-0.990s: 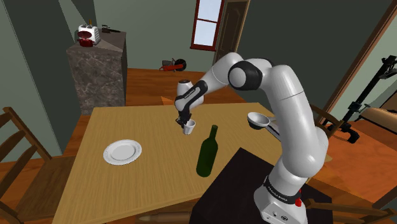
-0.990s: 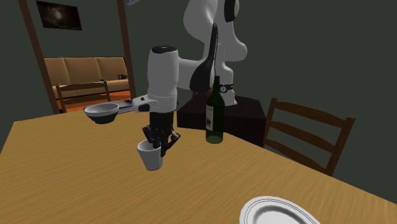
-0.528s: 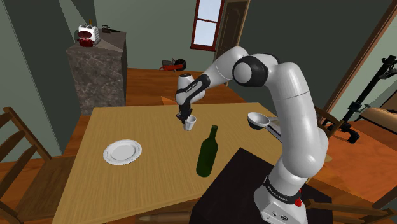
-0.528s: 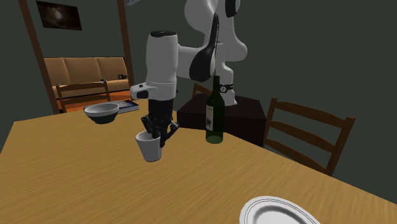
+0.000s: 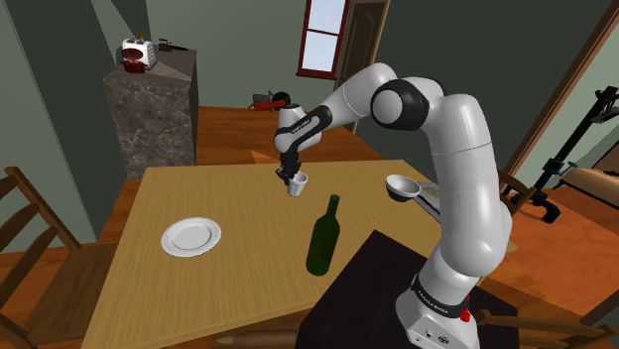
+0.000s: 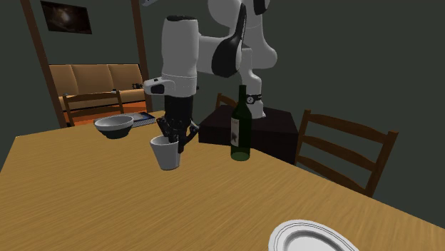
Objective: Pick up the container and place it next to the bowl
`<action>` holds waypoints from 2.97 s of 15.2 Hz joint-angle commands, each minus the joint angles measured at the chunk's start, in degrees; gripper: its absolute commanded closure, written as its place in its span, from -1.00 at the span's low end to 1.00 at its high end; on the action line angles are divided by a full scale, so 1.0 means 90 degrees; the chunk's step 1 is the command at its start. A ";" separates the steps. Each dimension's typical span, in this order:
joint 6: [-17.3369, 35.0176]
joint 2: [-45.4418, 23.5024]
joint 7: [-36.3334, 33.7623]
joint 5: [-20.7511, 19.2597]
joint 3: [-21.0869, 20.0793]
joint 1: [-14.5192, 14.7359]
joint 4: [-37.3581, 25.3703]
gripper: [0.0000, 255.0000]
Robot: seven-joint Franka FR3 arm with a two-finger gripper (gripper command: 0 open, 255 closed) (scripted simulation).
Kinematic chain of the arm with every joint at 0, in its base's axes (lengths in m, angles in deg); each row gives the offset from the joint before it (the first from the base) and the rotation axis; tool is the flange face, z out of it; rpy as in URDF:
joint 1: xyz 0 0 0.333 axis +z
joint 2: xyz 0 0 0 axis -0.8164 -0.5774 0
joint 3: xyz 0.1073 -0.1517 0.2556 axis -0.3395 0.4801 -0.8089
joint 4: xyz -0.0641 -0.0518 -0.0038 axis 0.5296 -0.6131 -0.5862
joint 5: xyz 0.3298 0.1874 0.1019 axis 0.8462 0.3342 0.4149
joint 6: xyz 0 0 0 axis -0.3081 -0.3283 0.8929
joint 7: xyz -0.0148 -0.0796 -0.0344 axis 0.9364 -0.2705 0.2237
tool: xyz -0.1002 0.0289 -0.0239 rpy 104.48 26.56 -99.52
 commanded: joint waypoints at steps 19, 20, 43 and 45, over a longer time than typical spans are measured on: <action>-0.0193 0.1452 0.0829 -0.0015 0.0249 -0.0526 0.1159 1.00; -0.0120 0.1547 0.0947 -0.0017 0.0288 -0.0609 0.1313 1.00; 0.0839 0.2414 0.4424 0.0334 0.1379 -0.2788 0.2787 1.00; 0.0858 0.2361 0.4787 0.0429 0.1462 -0.3003 0.2731 1.00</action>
